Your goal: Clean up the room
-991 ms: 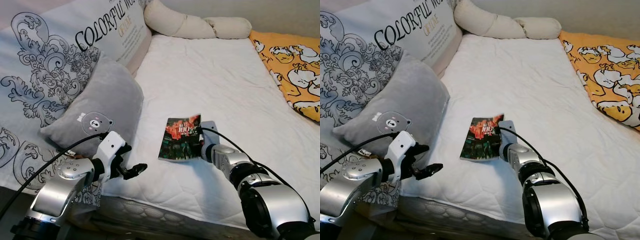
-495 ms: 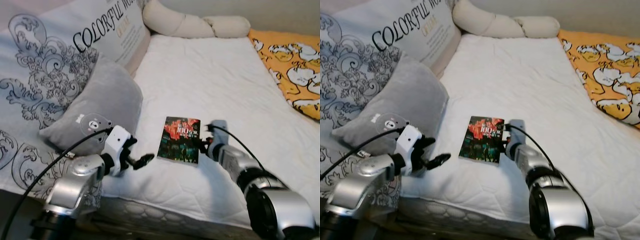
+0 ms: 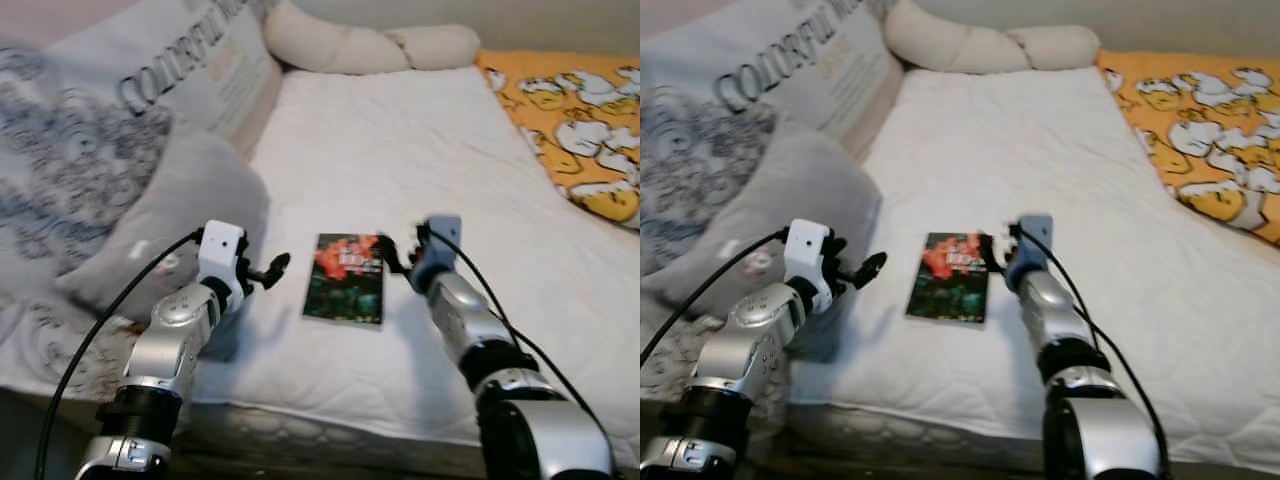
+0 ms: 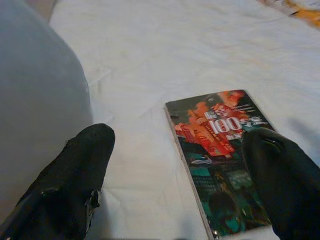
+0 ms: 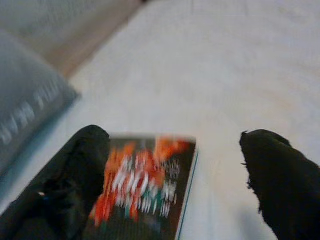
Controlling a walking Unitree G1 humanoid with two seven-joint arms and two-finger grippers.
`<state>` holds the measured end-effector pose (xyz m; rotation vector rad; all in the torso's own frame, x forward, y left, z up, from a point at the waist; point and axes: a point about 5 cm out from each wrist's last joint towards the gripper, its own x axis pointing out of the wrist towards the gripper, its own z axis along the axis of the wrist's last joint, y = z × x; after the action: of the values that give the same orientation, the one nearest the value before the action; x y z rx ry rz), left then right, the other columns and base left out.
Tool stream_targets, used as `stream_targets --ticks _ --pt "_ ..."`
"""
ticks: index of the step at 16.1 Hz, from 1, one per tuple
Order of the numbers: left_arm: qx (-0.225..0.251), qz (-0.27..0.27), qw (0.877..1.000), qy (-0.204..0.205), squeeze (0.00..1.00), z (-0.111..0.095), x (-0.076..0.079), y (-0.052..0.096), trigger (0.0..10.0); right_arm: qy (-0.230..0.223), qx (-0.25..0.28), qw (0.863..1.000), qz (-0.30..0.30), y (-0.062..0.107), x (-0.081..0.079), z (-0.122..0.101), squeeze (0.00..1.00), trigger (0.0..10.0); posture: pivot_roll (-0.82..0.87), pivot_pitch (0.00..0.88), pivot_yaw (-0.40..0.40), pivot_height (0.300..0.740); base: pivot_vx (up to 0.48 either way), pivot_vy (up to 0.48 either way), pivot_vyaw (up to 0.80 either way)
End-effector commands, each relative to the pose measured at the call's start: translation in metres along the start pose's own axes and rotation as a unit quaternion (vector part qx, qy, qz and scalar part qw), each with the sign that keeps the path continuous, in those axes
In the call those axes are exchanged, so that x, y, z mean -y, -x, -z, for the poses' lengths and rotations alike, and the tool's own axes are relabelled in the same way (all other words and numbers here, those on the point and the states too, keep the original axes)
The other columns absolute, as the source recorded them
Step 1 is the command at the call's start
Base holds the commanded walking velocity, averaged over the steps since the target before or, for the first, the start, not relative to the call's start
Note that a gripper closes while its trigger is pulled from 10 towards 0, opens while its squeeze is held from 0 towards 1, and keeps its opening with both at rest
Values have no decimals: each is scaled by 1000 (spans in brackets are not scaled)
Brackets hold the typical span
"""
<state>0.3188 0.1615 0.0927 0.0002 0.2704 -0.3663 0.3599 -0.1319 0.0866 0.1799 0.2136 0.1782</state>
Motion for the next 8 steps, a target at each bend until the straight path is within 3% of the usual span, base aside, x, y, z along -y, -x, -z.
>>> stream_targets --ticks 1,6,8 --pt "21 -38 999 -8 0 -10 -3 -8 10000 25 29 999 1 2 -1 -8 1000 10000 -39 0 72 740 0 -454 0" --pt "40 -71 997 -6 0 -17 -15 -7 10000 58 5 998 -13 9 6 5 1000 10000 13 0 29 740 0 -455 0" --pt "38 -92 995 -14 0 -19 -28 -3 10000 50 15 999 -13 11 0 6 1000 10000 -19 0 64 740 0 -454 0"
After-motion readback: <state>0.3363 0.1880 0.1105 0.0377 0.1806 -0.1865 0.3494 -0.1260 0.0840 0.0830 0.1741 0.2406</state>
